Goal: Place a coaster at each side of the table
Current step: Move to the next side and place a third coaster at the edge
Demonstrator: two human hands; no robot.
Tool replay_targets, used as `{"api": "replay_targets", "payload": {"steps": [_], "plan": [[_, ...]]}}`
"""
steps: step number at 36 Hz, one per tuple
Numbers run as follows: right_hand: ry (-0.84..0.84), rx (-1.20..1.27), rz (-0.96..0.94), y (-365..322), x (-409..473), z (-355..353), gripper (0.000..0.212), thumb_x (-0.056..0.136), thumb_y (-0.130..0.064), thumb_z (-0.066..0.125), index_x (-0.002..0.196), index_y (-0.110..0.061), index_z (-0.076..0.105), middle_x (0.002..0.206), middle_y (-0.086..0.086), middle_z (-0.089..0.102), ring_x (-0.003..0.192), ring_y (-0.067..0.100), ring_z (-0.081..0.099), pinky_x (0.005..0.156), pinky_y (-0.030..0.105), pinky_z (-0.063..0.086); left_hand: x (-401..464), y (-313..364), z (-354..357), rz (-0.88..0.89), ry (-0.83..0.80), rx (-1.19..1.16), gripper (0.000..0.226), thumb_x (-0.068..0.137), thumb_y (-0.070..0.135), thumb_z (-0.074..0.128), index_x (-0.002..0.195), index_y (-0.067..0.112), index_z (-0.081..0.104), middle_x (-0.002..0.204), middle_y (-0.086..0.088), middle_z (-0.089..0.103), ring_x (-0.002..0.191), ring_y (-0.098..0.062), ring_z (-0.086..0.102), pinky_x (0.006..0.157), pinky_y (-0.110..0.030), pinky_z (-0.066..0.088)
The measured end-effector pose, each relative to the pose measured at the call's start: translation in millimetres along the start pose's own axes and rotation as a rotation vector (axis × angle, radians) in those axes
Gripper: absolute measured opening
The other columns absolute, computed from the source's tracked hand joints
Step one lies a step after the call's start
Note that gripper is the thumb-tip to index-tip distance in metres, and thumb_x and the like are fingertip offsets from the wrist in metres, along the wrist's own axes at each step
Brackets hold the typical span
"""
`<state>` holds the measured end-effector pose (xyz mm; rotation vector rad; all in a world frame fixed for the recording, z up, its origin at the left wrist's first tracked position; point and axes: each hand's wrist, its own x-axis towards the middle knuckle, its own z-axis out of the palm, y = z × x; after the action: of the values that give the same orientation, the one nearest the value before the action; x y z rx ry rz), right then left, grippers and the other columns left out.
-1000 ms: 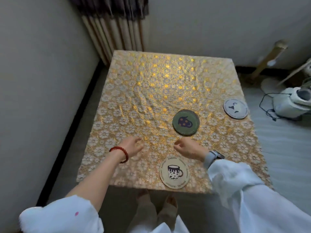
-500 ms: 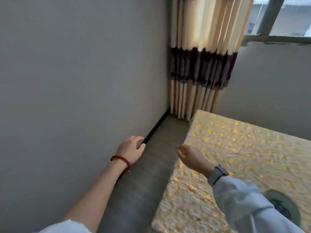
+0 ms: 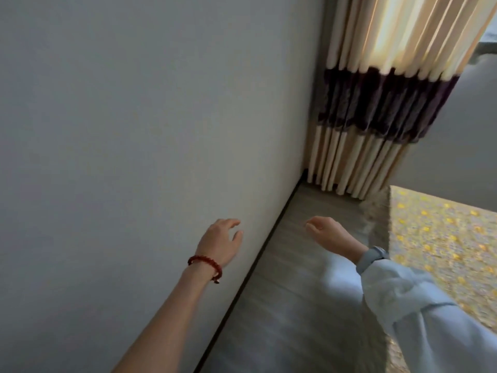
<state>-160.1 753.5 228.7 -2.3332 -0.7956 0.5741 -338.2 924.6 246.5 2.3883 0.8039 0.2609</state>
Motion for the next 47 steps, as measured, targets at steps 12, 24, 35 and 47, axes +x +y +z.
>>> {"api": "replay_targets", "payload": {"steps": [12,24,35,47], "plan": [[0.174,0.11,0.185,68.5,118.3,-55.9,0.024,0.09,-0.021,0.046,0.101,-0.01,0.064,0.103,0.014,0.066,0.086,0.021,0.056,0.072,0.027,0.038,206.0,77.3,77.2,0.236,-0.283,0.076,0.036,0.09,0.025,0.047,0.124,0.013,0.049,0.127,-0.011,0.052,0.113,-0.023,0.05,0.098,-0.031,0.04],[0.573,0.259,0.622,203.6,102.9,-158.8,0.026,0.09,-0.017,0.043,0.105,-0.009,0.063,0.108,0.01,0.067,0.096,0.024,0.06,0.077,0.028,0.041,316.2,274.6,242.5,0.732,-0.65,0.116,0.033,0.088,0.025,0.05,0.119,0.014,0.053,0.119,-0.012,0.057,0.108,-0.024,0.054,0.094,-0.036,0.044],[0.965,0.513,1.145,308.2,24.2,-175.5,0.026,0.09,-0.02,0.042,0.104,-0.01,0.062,0.107,0.011,0.066,0.094,0.027,0.06,0.08,0.035,0.047,269.5,404.8,417.1,1.173,-1.1,0.263,0.036,0.089,0.031,0.046,0.122,0.017,0.051,0.125,-0.009,0.054,0.107,-0.023,0.054,0.088,-0.032,0.043],[1.223,0.599,1.686,413.1,-57.4,-144.8,0.021,0.09,-0.013,0.041,0.102,-0.009,0.057,0.09,0.005,0.058,0.067,0.023,0.055,0.059,0.031,0.044,193.3,460.5,562.7,1.52,-1.341,0.565,0.045,0.088,0.028,0.049,0.131,0.02,0.039,0.137,-0.01,0.041,0.122,-0.026,0.042,0.102,-0.043,0.041]]}}
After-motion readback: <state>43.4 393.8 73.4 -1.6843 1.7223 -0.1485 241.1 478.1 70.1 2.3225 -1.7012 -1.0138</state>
